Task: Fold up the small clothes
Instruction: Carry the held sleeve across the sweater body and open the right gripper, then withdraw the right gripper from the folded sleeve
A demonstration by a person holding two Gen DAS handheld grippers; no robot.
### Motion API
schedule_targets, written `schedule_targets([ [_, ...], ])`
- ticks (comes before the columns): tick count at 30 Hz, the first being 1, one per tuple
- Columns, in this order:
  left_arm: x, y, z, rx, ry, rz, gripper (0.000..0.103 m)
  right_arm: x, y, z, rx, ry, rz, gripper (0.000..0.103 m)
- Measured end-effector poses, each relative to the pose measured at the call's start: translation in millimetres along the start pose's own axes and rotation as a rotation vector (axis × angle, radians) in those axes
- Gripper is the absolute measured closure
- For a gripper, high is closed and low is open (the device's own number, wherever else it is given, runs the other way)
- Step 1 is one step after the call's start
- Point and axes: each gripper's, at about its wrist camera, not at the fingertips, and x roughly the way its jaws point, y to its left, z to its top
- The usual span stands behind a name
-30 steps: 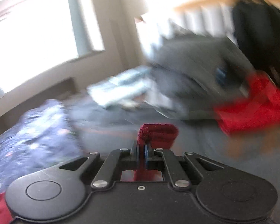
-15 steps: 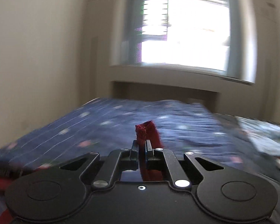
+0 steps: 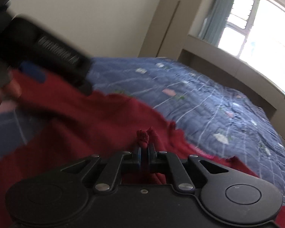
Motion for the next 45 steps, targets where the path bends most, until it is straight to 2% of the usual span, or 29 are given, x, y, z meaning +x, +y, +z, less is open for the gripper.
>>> schedule_targets([
  [1, 1.3, -4.0, -1.3, 0.008, -0.004, -0.008, 0.0, -0.8, 0.9, -2.9, -0.004, 0.004, 0.019, 0.088],
  [3, 3.2, -12.5, -3.8, 0.024, -0.014, -0.026, 0.0, -8.3, -3.1, -9.2, -0.017, 0.006, 0.043, 0.068],
  [4, 4.4, -18.7, -5.3, 0.031, -0.018, -0.039, 0.0, -14.0, -4.3, -11.7, -0.026, 0.0, 0.046, 0.061],
  [6, 7.1, -30.3, -9.7, 0.043, -0.026, -0.073, 0.0, -32.5, -11.4, -18.5, -0.035, -0.018, 0.04, 0.032],
  [9, 12.1, -50.5, -20.4, 0.066, -0.031, -0.113, 0.0, -61.2, -29.6, -33.8, -0.032, -0.037, 0.004, 0.016],
  [12, 20.3, -75.8, -36.2, 0.111, -0.032, -0.133, 0.0, -86.9, -55.1, -56.2, 0.002, -0.024, -0.077, 0.004],
  [14, 25.0, -90.5, -49.2, 0.151, -0.056, -0.107, 0.0, -103.2, -73.4, -74.5, 0.035, -0.004, -0.136, 0.003],
  [18, 38.7, -113.6, -78.7, 0.267, -0.1, 0.035, 0.0, -125.5, -115.3, -110.0, 0.118, 0.05, -0.264, 0.001],
  [22, 34.5, -120.9, -84.8, 0.29, -0.135, 0.065, 0.0, -122.7, -171.8, -126.6, 0.307, 0.077, -0.338, 0.001],
  [25, 35.0, -118.0, -83.1, 0.279, -0.128, 0.057, 0.0, -106.3, -211.3, -134.0, 0.465, 0.07, -0.321, 0.005],
  [28, 35.8, -116.4, -82.8, 0.278, -0.127, 0.055, 0.0, -71.6, -253.1, -142.6, 0.637, 0.119, -0.254, 0.019],
  [30, 35.7, -116.3, -82.8, 0.278, -0.126, 0.055, 0.0, -54.9, -272.2, -149.2, 0.746, 0.144, -0.206, 0.043],
  [31, 35.7, -116.4, -82.9, 0.278, -0.126, 0.055, 0.0, -51.5, -278.5, -150.9, 0.792, 0.139, -0.206, 0.049],
  [32, 35.8, -116.5, -83.0, 0.278, -0.126, 0.055, 0.0, -52.2, -281.3, -148.8, 0.815, 0.127, -0.223, 0.066],
  [33, 35.8, -116.5, -83.1, 0.278, -0.126, 0.055, 0.0, -54.7, -282.8, -146.6, 0.807, 0.121, -0.249, 0.083],
  [36, 36.0, -116.8, -83.2, 0.278, -0.127, 0.055, 0.0, -58.5, -279.6, -139.4, 0.712, 0.111, -0.293, 0.091],
  [38, 36.1, -116.9, -83.4, 0.278, -0.127, 0.055, 0.0, -56.0, -276.6, -138.4, 0.656, 0.129, -0.315, 0.091],
  [41, 36.2, -116.9, -83.4, 0.278, -0.127, 0.056, 0.0, -52.5, -283.7, -145.9, 0.652, 0.137, -0.317, 0.089],
  [43, 36.1, -117.0, -83.4, 0.278, -0.127, 0.055, 0.0, -54.9, -287.0, -150.5, 0.672, 0.141, -0.307, 0.078],
  [45, 36.1, -117.0, -83.4, 0.278, -0.127, 0.056, 0.0, -67.4, -283.5, -151.8, 0.646, 0.124, -0.319, 0.054],
])
